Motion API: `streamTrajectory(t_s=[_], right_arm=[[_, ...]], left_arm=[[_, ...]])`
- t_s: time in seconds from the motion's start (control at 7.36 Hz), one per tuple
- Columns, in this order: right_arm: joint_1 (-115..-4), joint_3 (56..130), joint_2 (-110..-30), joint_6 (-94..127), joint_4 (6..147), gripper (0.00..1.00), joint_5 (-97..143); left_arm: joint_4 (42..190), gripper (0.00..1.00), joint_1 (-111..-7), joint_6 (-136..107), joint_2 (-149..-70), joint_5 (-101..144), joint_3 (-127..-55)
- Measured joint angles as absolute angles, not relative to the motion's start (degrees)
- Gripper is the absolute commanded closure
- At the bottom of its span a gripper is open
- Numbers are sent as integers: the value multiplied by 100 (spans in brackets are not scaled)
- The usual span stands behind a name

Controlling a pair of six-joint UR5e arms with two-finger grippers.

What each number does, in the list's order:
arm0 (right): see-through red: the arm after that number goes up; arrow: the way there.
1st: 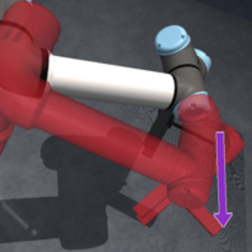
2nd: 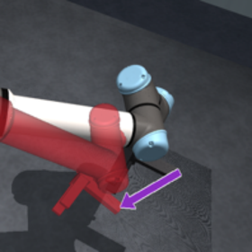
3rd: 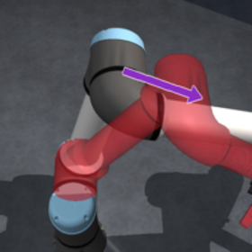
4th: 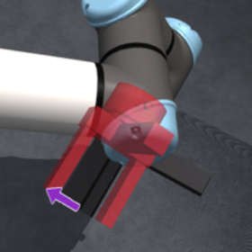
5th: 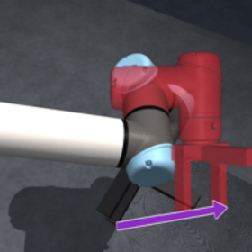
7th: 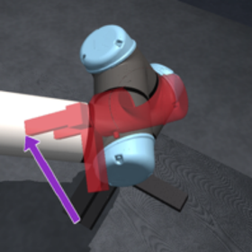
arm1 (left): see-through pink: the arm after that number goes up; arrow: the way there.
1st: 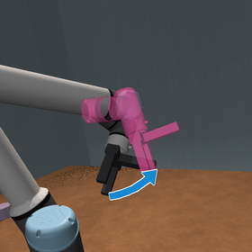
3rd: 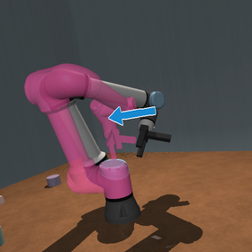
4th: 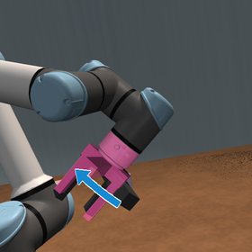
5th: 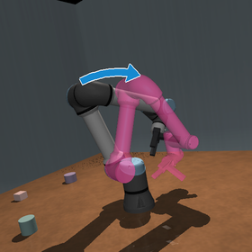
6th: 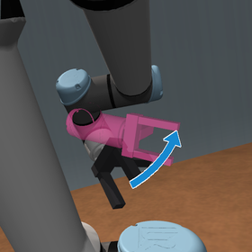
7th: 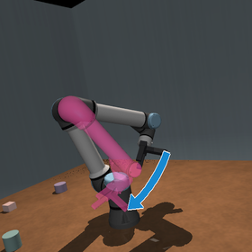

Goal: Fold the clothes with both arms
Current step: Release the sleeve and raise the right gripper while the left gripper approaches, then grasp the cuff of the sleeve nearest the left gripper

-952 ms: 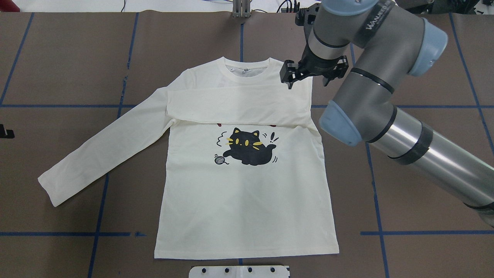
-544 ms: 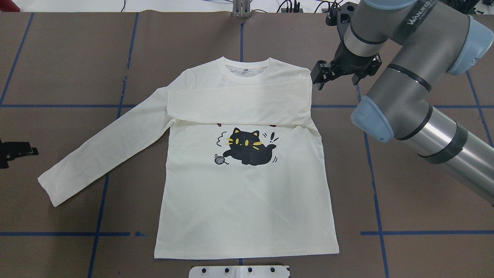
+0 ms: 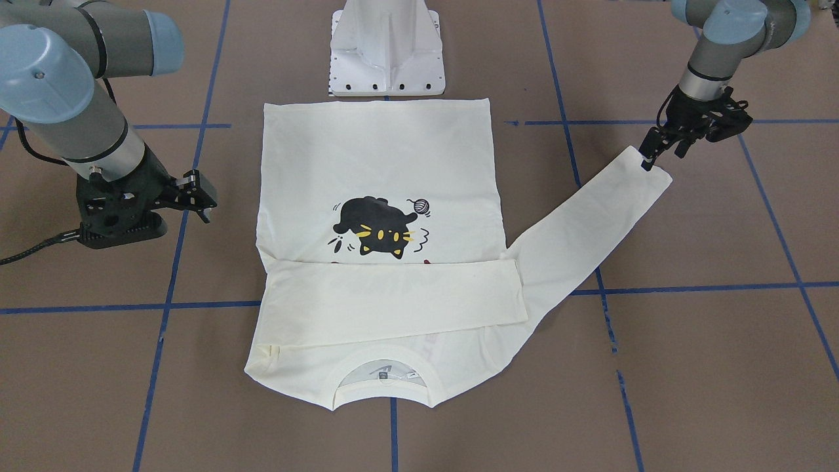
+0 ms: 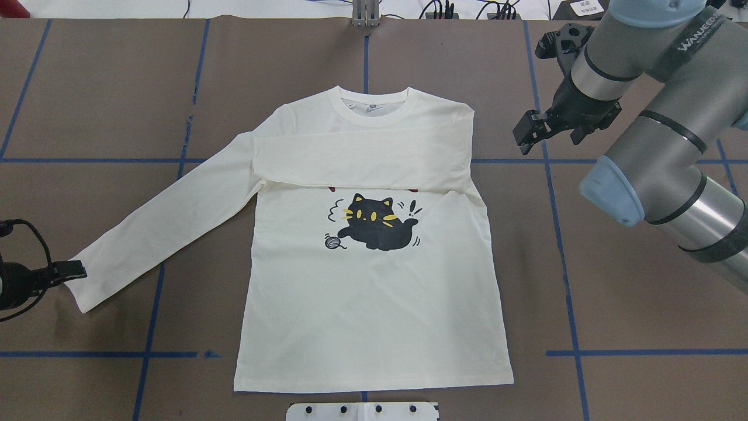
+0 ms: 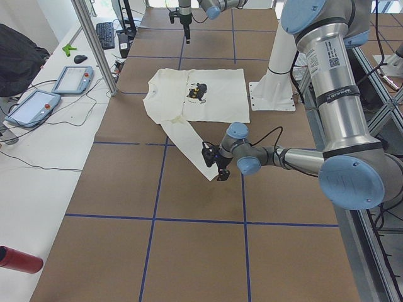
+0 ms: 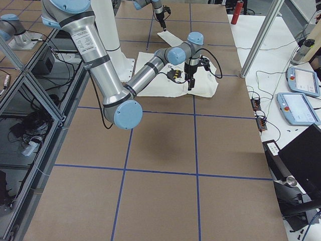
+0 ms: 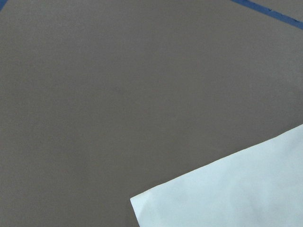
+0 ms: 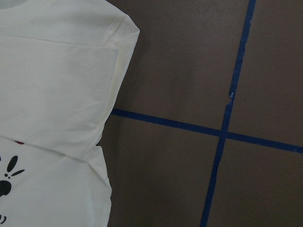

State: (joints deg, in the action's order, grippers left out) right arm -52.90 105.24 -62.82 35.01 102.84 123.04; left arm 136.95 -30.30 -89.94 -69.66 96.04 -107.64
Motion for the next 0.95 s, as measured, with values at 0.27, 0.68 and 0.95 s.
streamTrajectory(t_s=[0.27, 0.68, 0.95], right_arm=[[-5286, 10531, -6286, 3525, 10283, 0, 12312], [-5283, 10535, -6282, 3550, 10283, 0, 12319], [-5282, 10538, -6274, 3551, 10283, 0, 12322]], left_arm=[[13564, 7, -2889, -9068, -7023, 9480, -10699], [13536, 33, -2870, -9077, -7054, 9458, -10621], [13535, 53, -2871, -9081, -7057, 9459, -10618]])
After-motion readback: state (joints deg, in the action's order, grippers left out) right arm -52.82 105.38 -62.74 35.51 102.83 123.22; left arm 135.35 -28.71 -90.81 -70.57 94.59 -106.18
